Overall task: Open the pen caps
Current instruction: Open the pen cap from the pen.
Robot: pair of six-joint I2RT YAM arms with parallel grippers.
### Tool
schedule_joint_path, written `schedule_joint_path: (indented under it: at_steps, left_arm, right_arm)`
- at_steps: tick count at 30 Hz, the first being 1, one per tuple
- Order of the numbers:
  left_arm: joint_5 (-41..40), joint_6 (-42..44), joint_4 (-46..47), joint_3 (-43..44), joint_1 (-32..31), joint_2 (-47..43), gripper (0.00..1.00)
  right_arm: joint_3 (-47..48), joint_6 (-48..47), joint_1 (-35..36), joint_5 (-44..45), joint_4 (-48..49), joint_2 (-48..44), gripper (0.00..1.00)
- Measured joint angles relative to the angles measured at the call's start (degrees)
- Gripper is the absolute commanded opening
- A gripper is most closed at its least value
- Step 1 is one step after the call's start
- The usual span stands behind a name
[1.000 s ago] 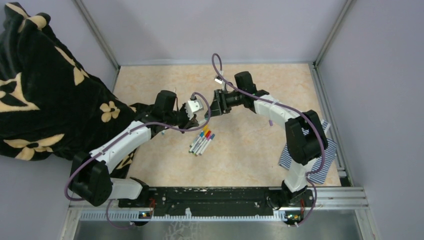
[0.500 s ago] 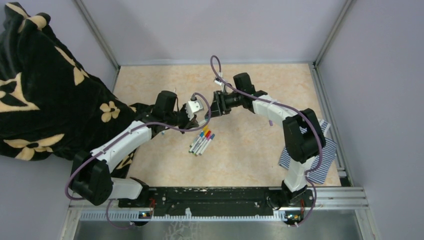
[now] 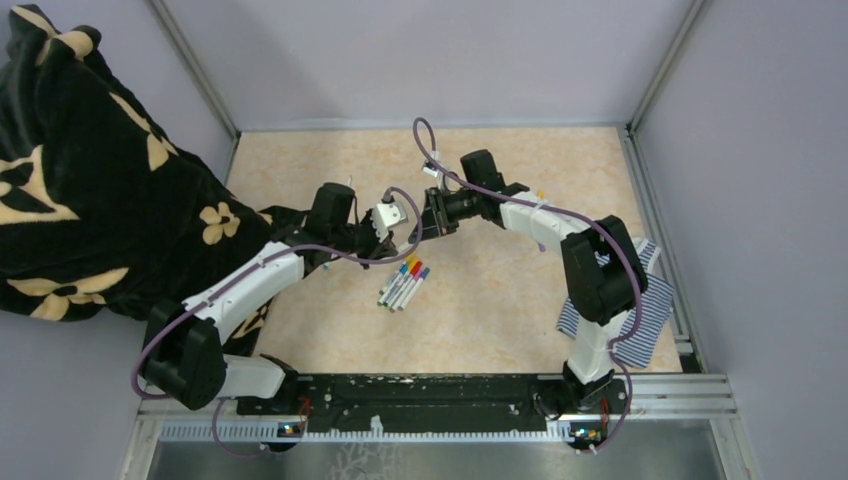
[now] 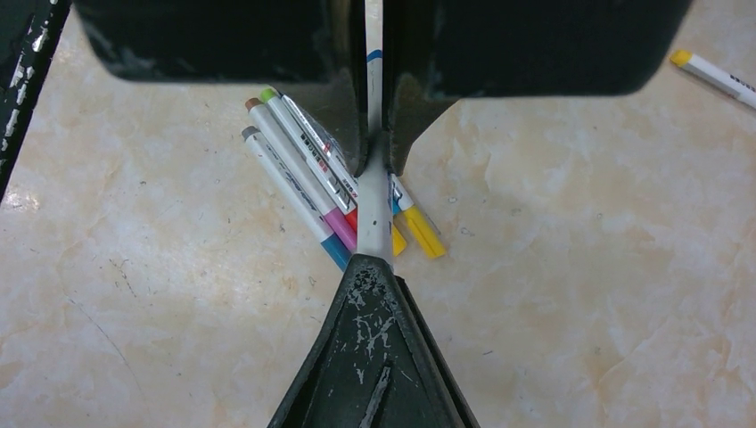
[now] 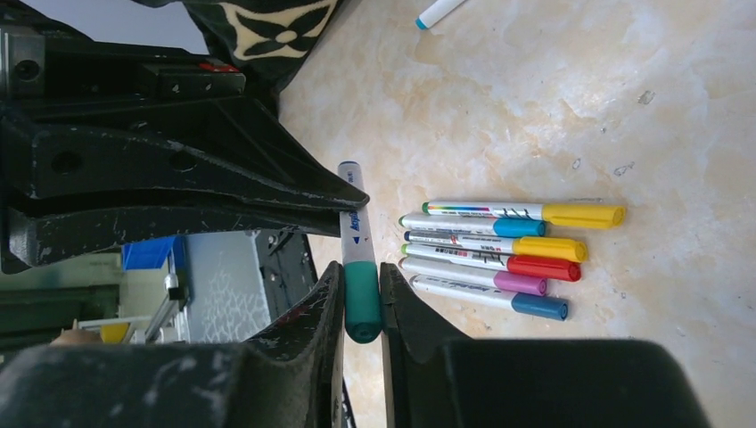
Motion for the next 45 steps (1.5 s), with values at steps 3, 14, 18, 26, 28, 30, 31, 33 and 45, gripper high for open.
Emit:
schedule_joint_path:
  at_steps: [3, 14, 18, 26, 28, 30, 31, 33, 45]
  left_arm:
    - [0.02, 0.00, 0.00, -0.31, 0.00, 0.00, 0.06]
    - [0.20, 0.22, 0.13, -0.55, 0.00, 0.02, 0.66]
    - [0.22, 0.22, 0.15, -0.55, 0.00, 0.50, 0.67]
    - [0.22, 0.20, 0.15, -0.55, 0.00, 1.62, 0.48]
    - [0.22, 0.13, 0.15, -0.55, 0.00, 1.62, 0.37]
    - [0.24, 0.20, 0.17, -0.55, 0.00, 1.62, 0.28]
    - [0.35, 0.11, 0.15, -0.55, 0.00, 1.62, 0.22]
    - [0.68, -0.09, 0.04, -0.55, 0.00, 1.64, 0.08]
    - [-1.86, -0.52, 1.01, -0.81, -0.37, 2.47, 0.00]
  right_arm:
    - [0.02, -0.28, 0.00, -0.42, -0.15, 0.00, 0.00]
    - [0.02, -1.07, 0.00, -0.50, -1.03, 0.00, 0.00]
    - [0.02, -1.03, 0.00, -1.55, -1.01, 0.00, 0.00]
    - [0.02, -0.76, 0.00, -4.87, -0.31, -0.09, 0.00]
    - [0.02, -0.74, 0.00, -5.38, 0.04, -0.11, 0.00]
    - [0.02, -0.52, 0.00, -5.60, 0.39, -0.11, 0.00]
    - [0.02, -0.39, 0.00, -5.57, 0.50, -0.11, 0.00]
    - [0.02, -0.33, 0.00, -5.42, 1.09, -0.11, 0.00]
    - [-0.63, -0.22, -0.02, -3.34, 1.77, -0.13, 0.00]
